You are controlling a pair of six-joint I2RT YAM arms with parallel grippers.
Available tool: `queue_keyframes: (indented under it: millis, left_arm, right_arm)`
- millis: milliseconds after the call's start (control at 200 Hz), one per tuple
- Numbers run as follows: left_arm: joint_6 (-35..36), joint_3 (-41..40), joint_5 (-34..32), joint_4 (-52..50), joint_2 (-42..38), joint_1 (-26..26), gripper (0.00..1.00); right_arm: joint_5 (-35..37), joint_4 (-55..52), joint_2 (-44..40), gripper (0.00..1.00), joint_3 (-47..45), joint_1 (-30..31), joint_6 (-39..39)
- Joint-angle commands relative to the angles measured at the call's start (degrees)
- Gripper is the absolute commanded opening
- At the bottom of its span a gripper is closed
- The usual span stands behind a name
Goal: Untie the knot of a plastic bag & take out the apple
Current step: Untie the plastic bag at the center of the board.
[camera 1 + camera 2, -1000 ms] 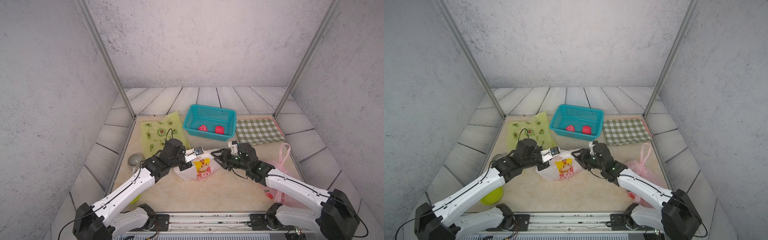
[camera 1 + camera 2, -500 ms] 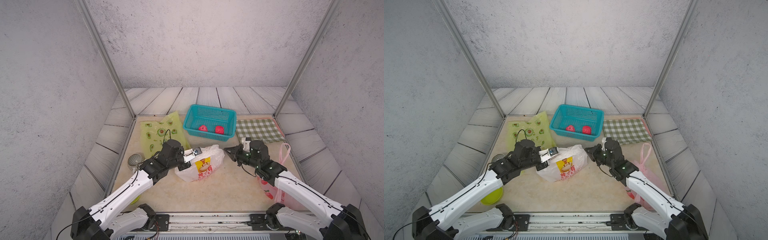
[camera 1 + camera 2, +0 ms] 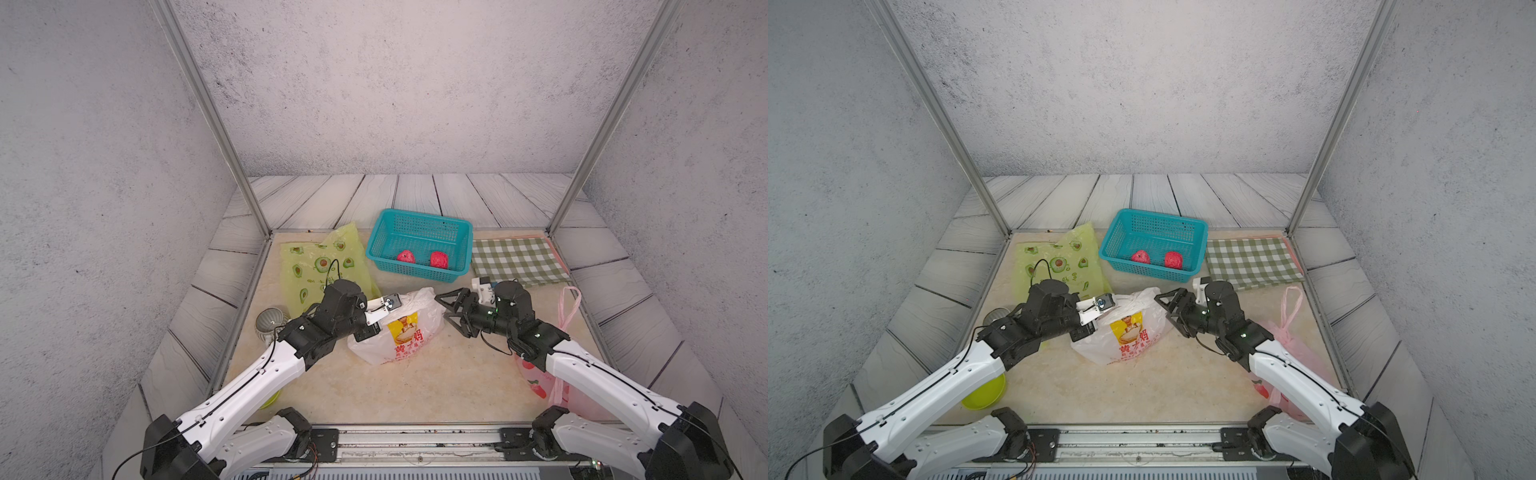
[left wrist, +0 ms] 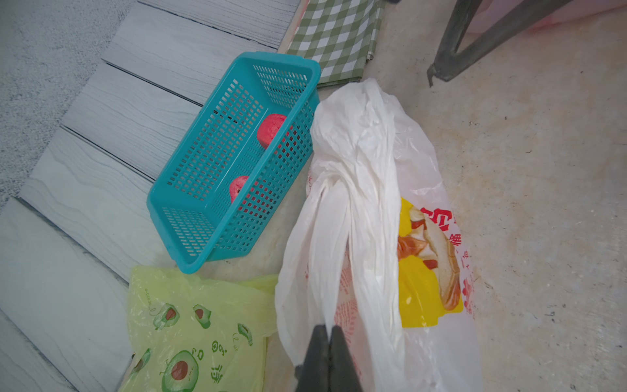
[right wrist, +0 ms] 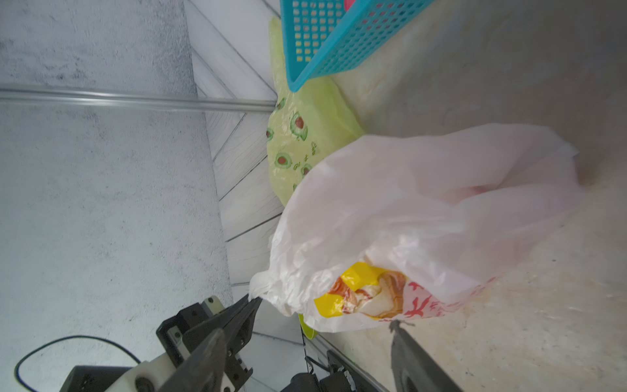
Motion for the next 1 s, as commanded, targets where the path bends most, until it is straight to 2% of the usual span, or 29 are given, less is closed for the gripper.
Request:
queue_keyframes:
  millis: [0,235,295,355,445,520,605,691,891,996]
  left_arm:
    - [-0.92,-0.21,1.64,0.89,0.12,0.34,0.0]
    - [-1.06,-0.56,3.03,1.14,-0.01,0.29,0.0]
    - [-1.11,-0.56,3.41,1.31,-0.03,0.21,0.0]
    - [-1.06,-0.56,3.69,1.33,-0.15,0.21,0.0]
    - [-0.97,-0.92,3.12,1.12,-0.47,0.21,0.0]
    - [-1.23,-0.59,-1.16,0.39,-0.04,0.21,0.0]
    - [-1.94,0.4,-7.8,-0.79,0.27,0.53,0.0]
    - [-3.34,1.0,-11.13,-0.72,-0.81,2.24,0.0]
    - [-5.94,1.47,-9.78,1.93,-6.11,9.13,0.0]
    - [-7.26,2.49,-8.45,1.97,-7.38,12.15,0.0]
  right_arm:
    - [-0.85,3.76,2.71,0.77,2.52,2.54,0.58]
    - [-0.09,8.47,11.04,0.73,6.31,5.1,4.18]
    - [-0.18,9.37,13.11,0.69,7.12,5.42,5.22]
    - [-0.02,11.36,14.41,0.55,7.07,5.47,6.26]
    - [0.64,13.49,14.09,0.17,6.45,5.39,6.5]
    - [1.5,10.56,11.61,0.0,6.75,4.46,4.99]
    - [1.9,5.93,7.42,0.0,6.31,1.65,3.25]
    - [1.66,2.17,2.54,0.0,4.29,-3.63,2.62]
    - [-1.35,-4.71,-5.89,0.0,-0.07,-16.65,2.29]
    - [-2.79,-5.23,-6.43,0.0,-0.85,-20.33,2.42]
